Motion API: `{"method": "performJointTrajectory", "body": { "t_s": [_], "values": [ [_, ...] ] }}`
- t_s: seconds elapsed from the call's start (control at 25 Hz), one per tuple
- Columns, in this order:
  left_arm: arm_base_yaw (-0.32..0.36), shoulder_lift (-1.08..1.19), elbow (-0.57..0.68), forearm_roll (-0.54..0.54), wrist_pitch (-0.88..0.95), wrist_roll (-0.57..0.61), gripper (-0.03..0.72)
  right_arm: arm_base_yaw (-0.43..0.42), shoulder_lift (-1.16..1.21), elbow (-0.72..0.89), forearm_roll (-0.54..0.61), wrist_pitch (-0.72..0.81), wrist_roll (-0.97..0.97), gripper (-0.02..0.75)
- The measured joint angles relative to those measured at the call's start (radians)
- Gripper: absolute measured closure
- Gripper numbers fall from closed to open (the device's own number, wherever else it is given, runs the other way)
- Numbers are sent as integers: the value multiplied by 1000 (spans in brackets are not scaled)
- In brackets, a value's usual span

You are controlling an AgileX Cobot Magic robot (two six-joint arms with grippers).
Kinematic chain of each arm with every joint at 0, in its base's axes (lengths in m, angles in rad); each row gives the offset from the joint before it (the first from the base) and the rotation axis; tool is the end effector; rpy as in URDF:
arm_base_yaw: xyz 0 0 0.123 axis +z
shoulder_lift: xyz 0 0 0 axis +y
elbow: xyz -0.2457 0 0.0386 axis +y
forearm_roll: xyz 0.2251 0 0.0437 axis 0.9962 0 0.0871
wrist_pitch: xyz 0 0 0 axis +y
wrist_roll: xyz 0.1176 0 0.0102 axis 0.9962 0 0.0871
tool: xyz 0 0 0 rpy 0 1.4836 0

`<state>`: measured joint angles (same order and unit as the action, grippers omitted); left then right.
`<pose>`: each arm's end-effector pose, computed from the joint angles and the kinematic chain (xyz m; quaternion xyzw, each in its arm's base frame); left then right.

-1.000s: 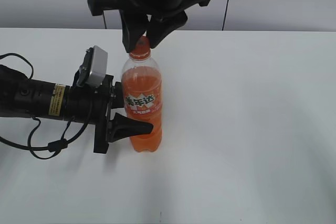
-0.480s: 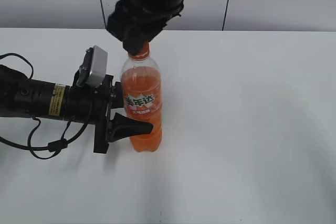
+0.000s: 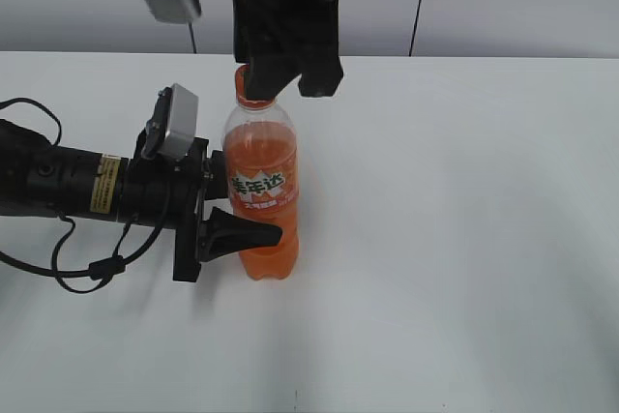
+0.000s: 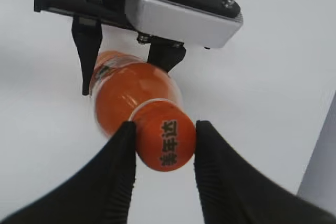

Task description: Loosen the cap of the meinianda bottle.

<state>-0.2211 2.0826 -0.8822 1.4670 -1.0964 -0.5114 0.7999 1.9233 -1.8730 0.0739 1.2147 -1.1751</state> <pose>0.2794 -0.1698 0.0807 0.5523 0.6160 -0.3828 0.4110 0.2681 0.2877 0.2638 -0.8148 0.5447 -0.0006 0.1985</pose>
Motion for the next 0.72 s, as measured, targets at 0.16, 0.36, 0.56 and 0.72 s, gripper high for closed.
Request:
{"method": "performJointTrajectory", "body": {
  "t_s": [0.16, 0.36, 0.56, 0.72],
  "values": [
    [0, 0, 0, -2, 1, -4, 279, 0, 0, 0, -3, 0, -92, 479],
    [0, 1, 0, -3, 1, -4, 279, 0, 0, -1, -6, -1, -112, 482],
    [0, 1, 0, -4, 1, -4, 279, 0, -1, -4, -6, -1, -114, 486],
    [0, 1, 0, -4, 1, -4, 279, 0, -1, -6, -6, 0, -115, 488]
  ]
}}
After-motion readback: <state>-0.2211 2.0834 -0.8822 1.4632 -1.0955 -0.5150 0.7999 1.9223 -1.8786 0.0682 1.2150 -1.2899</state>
